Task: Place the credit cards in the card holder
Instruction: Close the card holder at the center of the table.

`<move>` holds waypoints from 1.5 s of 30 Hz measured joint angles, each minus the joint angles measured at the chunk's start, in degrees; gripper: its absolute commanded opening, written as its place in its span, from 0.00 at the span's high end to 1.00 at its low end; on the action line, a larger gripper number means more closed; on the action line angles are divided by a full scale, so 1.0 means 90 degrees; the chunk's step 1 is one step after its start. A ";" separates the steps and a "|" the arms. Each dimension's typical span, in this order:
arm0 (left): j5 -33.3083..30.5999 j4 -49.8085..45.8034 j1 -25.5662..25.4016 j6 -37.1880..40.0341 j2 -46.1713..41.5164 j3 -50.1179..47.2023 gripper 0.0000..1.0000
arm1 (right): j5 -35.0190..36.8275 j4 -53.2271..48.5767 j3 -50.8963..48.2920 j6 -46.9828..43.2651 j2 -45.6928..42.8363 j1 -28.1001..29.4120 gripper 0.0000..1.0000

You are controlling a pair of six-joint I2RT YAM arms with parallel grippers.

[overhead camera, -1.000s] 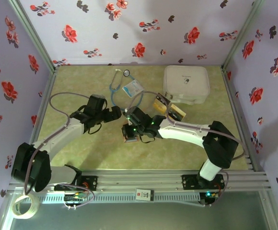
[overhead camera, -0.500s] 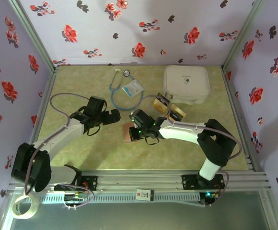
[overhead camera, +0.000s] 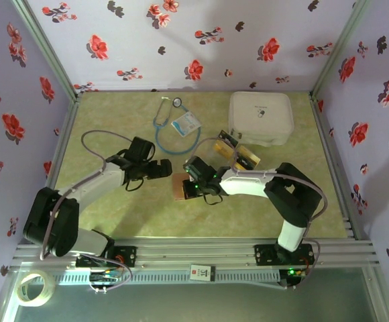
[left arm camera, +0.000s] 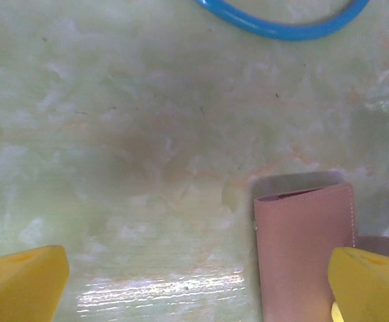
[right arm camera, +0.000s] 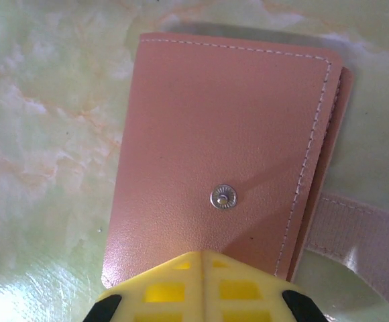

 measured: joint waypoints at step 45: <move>-0.1020 0.0527 -0.0908 0.0372 0.1304 0.0061 0.00 | 0.0500 -0.0899 -0.0100 0.0080 -0.1409 -0.0612 0.63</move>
